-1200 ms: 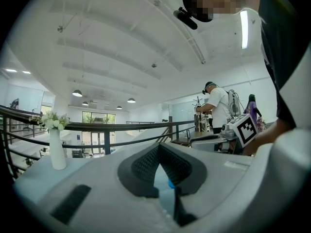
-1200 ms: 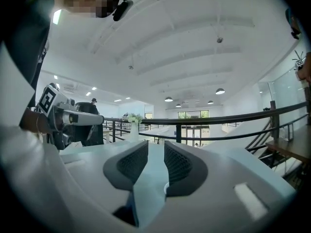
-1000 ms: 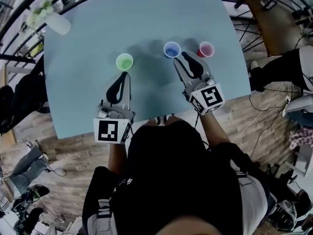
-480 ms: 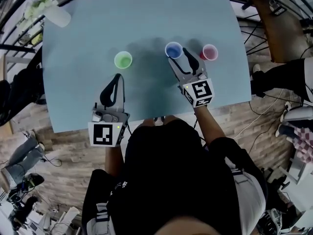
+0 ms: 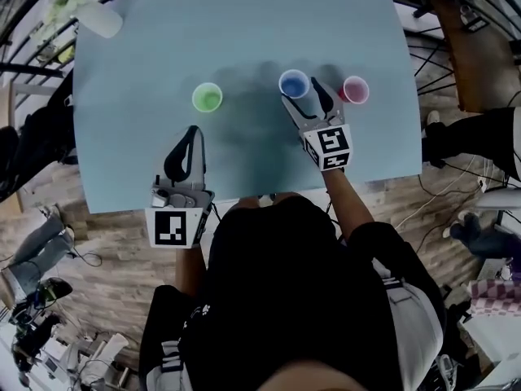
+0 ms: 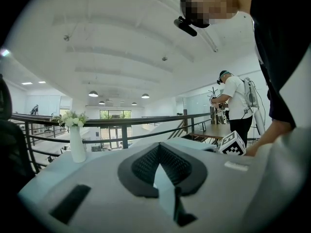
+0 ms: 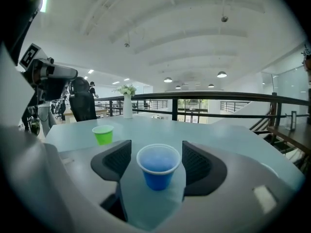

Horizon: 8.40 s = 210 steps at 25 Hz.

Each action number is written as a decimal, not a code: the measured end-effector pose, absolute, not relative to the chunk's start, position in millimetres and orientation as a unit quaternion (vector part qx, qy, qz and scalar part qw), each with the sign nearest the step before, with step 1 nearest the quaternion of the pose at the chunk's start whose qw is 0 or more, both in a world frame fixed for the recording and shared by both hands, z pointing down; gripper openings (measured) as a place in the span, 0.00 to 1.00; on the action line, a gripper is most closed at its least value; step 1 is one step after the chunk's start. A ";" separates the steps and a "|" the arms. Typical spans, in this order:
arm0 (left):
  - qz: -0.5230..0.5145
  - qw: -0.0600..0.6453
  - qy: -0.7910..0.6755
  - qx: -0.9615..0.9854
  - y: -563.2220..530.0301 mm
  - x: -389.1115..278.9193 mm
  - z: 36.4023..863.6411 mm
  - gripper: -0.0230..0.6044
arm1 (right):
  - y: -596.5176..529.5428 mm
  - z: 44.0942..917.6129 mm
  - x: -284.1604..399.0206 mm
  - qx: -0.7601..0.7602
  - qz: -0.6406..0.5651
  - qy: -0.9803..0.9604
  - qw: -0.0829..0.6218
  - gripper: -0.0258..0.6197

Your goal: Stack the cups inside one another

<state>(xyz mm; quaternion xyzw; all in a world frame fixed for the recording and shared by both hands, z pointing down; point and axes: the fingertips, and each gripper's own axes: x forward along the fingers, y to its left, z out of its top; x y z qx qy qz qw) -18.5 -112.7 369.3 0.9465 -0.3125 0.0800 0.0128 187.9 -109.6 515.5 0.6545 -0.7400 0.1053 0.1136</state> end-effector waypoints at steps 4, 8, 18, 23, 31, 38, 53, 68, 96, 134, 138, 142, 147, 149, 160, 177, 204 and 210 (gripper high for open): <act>0.082 0.010 -0.321 0.943 -110.5 -17.5 368.0 0.02 | -113.3 527.0 190.1 0.650 0.115 -0.741 0.122 0.57; 0.092 0.001 -0.328 0.940 -106.8 -19.3 369.5 0.02 | -117.3 536.9 190.0 0.644 0.124 -0.744 0.127 0.58; 0.105 -0.005 -0.354 0.929 -102.6 -33.9 369.2 0.02 | -123.6 550.9 188.3 0.638 0.128 -0.746 0.143 0.58; 0.107 -0.003 -0.362 0.926 -102.8 -41.5 370.4 0.02 | -124.4 551.0 184.4 0.635 0.125 -0.748 0.145 0.57; 0.105 -0.007 -0.366 0.925 -103.5 -42.2 370.9 0.02 | -118.4 536.2 181.0 0.629 0.111 -0.758 0.132 0.56; 0.091 -0.004 -0.367 0.926 -108.4 -47.3 365.5 0.02 | -109.1 509.7 174.6 0.633 0.099 -0.758 0.120 0.56; 0.060 0.008 -0.358 0.932 -117.9 -45.9 367.3 0.02 | -96.9 447.4 148.9 0.618 0.049 -0.776 0.113 0.56; 0.058 0.011 -0.402 0.914 -119.5 -75.7 367.0 0.02 | -123.5 432.3 109.0 0.565 0.032 -0.818 0.101 0.56; 0.086 0.025 -0.512 0.854 -121.6 -179.8 377.3 0.02 | -188.8 463.7 -18.2 0.436 0.043 -0.893 0.105 0.56; 0.107 0.036 -0.525 0.844 -116.9 -188.0 387.2 0.02 | -190.5 546.0 -22.1 0.414 0.092 -0.883 0.200 0.59; 0.105 0.036 -0.525 0.844 -112.1 -185.7 385.7 0.02 | -188.2 539.4 -17.8 0.420 0.088 -0.883 0.191 0.60; 0.097 0.033 -0.521 0.848 -112.5 -184.1 380.8 0.02 | -186.9 523.7 -18.4 0.427 0.082 -0.885 0.169 0.60; 0.091 0.030 -0.508 0.856 -113.4 -175.2 377.2 0.02 | -181.6 492.5 -9.4 0.444 0.066 -0.884 0.133 0.52; 0.087 0.031 -0.500 0.861 -114.1 -172.3 376.8 0.02 | -178.6 479.6 -5.7 0.452 0.061 -0.882 0.117 0.46; 0.073 0.018 -0.425 0.902 -119.7 -116.5 364.3 0.02 | -145.5 422.1 42.0 0.503 0.063 -0.862 0.025 0.05; 0.058 0.010 -0.298 0.953 -112.4 1.5 364.9 0.02 | -85.6 400.9 136.2 0.596 0.054 -0.801 -0.001 0.05; 0.070 0.007 -0.161 0.984 -82.1 106.4 370.9 0.02 | -11.1 424.8 276.7 0.743 0.063 -0.666 0.026 0.12; 0.084 0.003 -0.162 0.983 -82.2 110.1 373.3 0.02 | -9.2 454.2 302.1 0.757 0.083 -0.646 0.049 0.25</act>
